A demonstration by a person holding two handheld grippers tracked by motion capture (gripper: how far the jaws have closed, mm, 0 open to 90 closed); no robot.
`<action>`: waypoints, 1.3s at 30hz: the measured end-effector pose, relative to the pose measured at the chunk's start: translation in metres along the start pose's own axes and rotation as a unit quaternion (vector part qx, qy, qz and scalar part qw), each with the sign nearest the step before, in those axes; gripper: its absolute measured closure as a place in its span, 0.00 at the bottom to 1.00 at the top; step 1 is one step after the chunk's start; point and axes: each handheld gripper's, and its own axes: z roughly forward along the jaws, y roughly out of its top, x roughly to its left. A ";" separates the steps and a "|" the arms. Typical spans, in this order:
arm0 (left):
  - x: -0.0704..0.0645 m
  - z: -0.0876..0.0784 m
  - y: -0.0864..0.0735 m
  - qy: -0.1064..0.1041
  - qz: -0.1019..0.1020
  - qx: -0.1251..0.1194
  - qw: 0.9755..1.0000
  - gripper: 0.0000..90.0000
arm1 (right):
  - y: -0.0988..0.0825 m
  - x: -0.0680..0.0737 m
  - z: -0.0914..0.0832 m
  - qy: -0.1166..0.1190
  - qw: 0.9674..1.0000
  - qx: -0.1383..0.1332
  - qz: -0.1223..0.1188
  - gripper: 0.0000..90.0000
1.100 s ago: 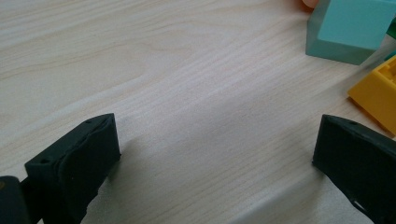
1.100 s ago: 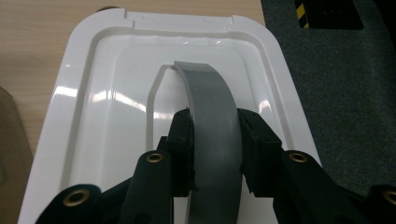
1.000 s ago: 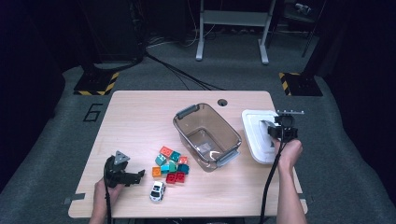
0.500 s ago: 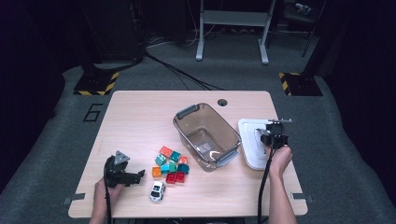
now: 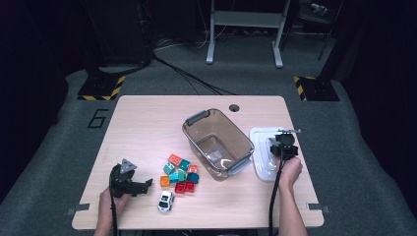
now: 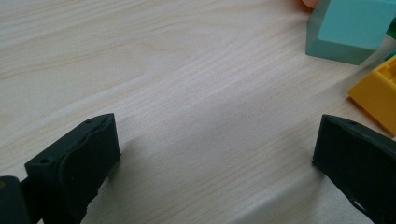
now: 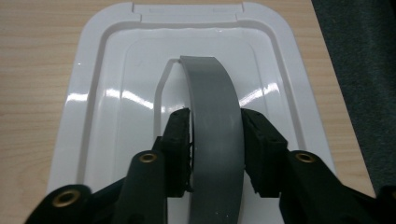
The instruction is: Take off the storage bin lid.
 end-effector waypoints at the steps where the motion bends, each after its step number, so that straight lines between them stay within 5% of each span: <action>1: 0.000 0.000 0.000 -0.002 0.001 0.003 1.000 0.00 | 0.000 -0.001 -0.002 0.000 1.000 -0.002 0.007 0.60; 10: 0.000 0.000 0.000 0.000 0.000 0.000 1.000 0.00 | -0.018 -0.015 -0.038 0.066 0.997 -0.047 0.007 0.32; 19: 0.000 -0.001 0.000 -0.001 0.000 0.004 1.000 0.00 | -0.052 -0.012 -0.069 0.109 0.990 -0.079 -0.034 0.16; 27: 0.000 -0.001 0.000 -0.002 0.000 0.004 1.000 0.00 | -0.074 0.015 -0.082 0.147 0.983 -0.081 -0.074 0.07; 30: 0.000 -0.001 0.000 -0.003 0.000 0.004 1.000 0.00 | -0.082 0.029 -0.084 0.166 0.978 -0.084 -0.098 0.03; 39: 0.000 -0.001 0.000 -0.002 0.000 0.005 1.000 0.00 | -0.112 0.078 -0.070 0.195 0.967 -0.062 -0.150 0.00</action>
